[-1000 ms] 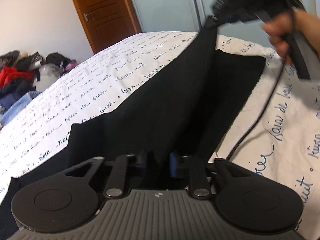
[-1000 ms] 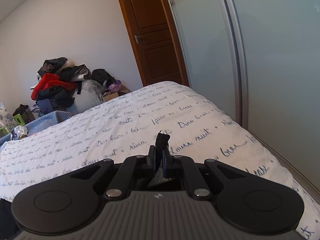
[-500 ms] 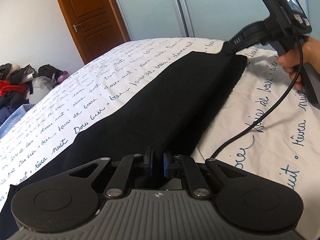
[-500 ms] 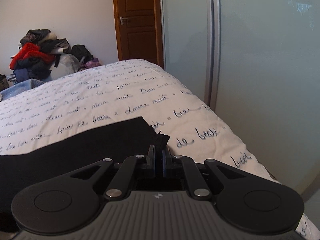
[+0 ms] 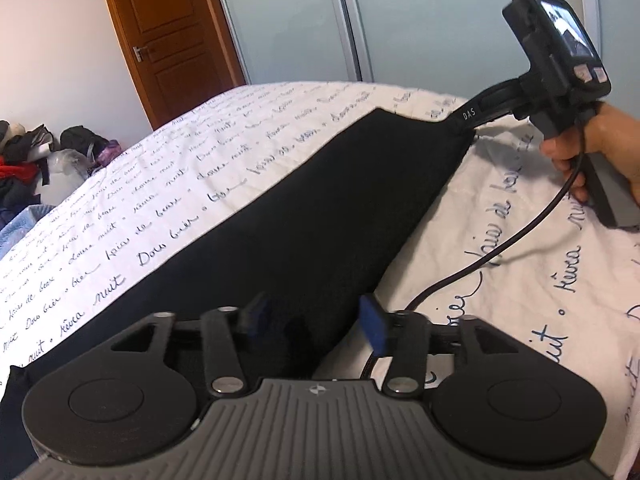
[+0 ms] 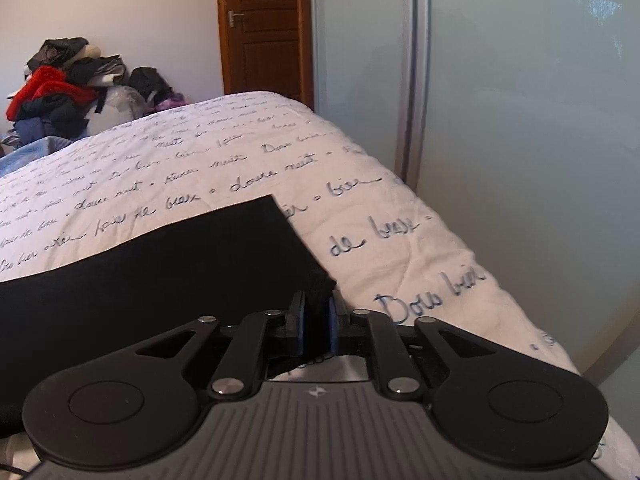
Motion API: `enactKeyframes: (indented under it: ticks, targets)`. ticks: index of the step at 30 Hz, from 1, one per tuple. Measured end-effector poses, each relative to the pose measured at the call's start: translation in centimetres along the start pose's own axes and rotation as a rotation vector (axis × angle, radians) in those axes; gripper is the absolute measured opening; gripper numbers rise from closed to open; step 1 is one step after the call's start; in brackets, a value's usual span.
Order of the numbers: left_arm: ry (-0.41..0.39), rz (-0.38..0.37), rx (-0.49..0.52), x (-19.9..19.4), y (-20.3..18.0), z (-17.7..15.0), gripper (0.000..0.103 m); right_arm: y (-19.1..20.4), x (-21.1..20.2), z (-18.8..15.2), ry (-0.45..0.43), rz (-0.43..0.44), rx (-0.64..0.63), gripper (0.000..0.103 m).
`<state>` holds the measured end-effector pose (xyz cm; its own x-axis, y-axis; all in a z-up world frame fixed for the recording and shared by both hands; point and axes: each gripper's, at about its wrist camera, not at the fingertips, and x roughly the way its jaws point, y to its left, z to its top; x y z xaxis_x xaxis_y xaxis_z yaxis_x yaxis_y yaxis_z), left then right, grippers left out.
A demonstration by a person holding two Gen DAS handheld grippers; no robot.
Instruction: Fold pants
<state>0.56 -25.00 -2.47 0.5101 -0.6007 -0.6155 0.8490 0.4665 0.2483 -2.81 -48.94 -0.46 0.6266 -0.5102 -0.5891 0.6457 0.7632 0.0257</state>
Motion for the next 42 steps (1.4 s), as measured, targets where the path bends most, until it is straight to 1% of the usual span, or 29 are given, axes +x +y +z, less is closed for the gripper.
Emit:
enactKeyframes:
  ticks: [1,2,3,4,5,6,7,9,10,11,12,13,14,16,17,19,21,23,25,27,30,34,36,39,42]
  targets:
    - [-0.011,0.007,0.002,-0.3,0.0,-0.1,0.059,0.0,-0.2,0.1,-0.014,-0.033,0.005,0.024]
    - [-0.019,0.013,0.005,-0.5,0.1,-0.1,0.06,-0.1,-0.4,0.2,-0.033,-0.082,0.01,0.036]
    - [-0.024,0.013,0.006,-0.7,0.2,-0.1,0.06,-0.2,-0.8,0.3,-0.063,-0.125,0.015,0.043]
    - [-0.028,0.01,0.0,-0.9,0.3,-0.1,0.06,-0.1,-1.4,0.3,-0.103,-0.157,0.02,0.044]
    - [-0.033,0.007,-0.012,-1.1,0.6,-0.1,0.061,0.0,-2.0,0.4,-0.142,-0.153,0.023,0.045]
    - [-0.036,0.006,-0.027,-1.1,0.9,-0.1,0.062,0.2,-2.4,0.5,-0.164,-0.098,0.019,0.045]
    - [-0.034,0.015,-0.042,-1.0,1.3,-0.1,0.063,0.6,-2.5,0.6,-0.152,-0.013,0.002,0.045]
    - [-0.022,0.063,-0.065,-0.4,1.9,-0.1,0.064,1.8,-1.5,0.8,-0.054,0.177,-0.026,0.046]
    - [-0.007,0.092,-0.074,0.1,2.3,-0.2,0.064,2.5,-0.8,0.7,0.003,0.251,-0.034,0.046]
    - [0.013,0.113,-0.083,0.7,2.6,-0.3,0.064,3.1,0.0,0.5,0.05,0.288,-0.046,0.046]
    - [0.036,0.118,-0.093,1.2,3.0,-0.4,0.063,3.7,0.7,0.3,0.08,0.281,-0.067,0.045]
    - [0.057,0.117,-0.101,1.6,3.3,-0.5,0.063,4.0,1.3,0.1,0.09,0.246,-0.093,0.045]
    - [0.07,0.117,-0.11,1.9,3.5,-0.6,0.063,4.0,1.7,0.1,0.081,0.208,-0.106,0.045]
    - [0.065,0.127,-0.116,1.8,3.8,-0.6,0.063,3.1,1.4,0.4,0.059,0.157,-0.047,0.046]
    - [0.054,0.134,-0.117,1.6,3.9,-0.6,0.063,2.5,0.8,0.5,0.036,0.149,-0.007,0.046]
    - [0.039,0.145,-0.13,1.5,4.0,-0.5,0.064,1.5,-0.8,0.6,-0.01,0.18,0.035,0.046]
    - [0.062,0.137,-0.149,2.1,4.1,-0.6,0.065,0.8,-1.6,0.3,0.001,0.183,0.044,0.046]
    - [0.096,0.13,-0.161,2.7,4.1,-0.8,0.065,0.0,-1.9,-0.2,0.031,0.177,0.071,0.046]
    - [0.092,0.14,-0.151,2.6,3.9,-0.9,0.065,-0.9,-2.1,-0.9,0.06,0.186,0.134,0.046]
    - [0.082,0.138,-0.144,2.2,3.7,-0.8,0.065,-2.1,-2.3,-1.8,0.082,0.224,0.234,0.047]
    - [0.082,0.112,-0.186,1.9,4.2,-0.5,0.065,-3.2,-1.7,-2.7,0.108,0.316,0.369,0.047]
    - [0.084,0.083,-0.252,1.4,5.1,-0.2,0.065,-3.3,-0.2,-2.9,0.121,0.369,0.442,0.047]
    - [0.079,0.087,-0.264,1.3,5.2,0.0,0.065,-3.5,0.6,-2.9,0.108,0.39,0.476,0.046]
    - [0.083,0.084,-0.275,1.2,5.3,0.3,0.065,-4.0,1.7,-3.0,0.067,0.414,0.547,0.045]
    - [0.089,0.079,-0.28,1.4,5.3,0.5,0.065,-4.4,2.8,-2.7,0.036,0.414,0.604,0.045]
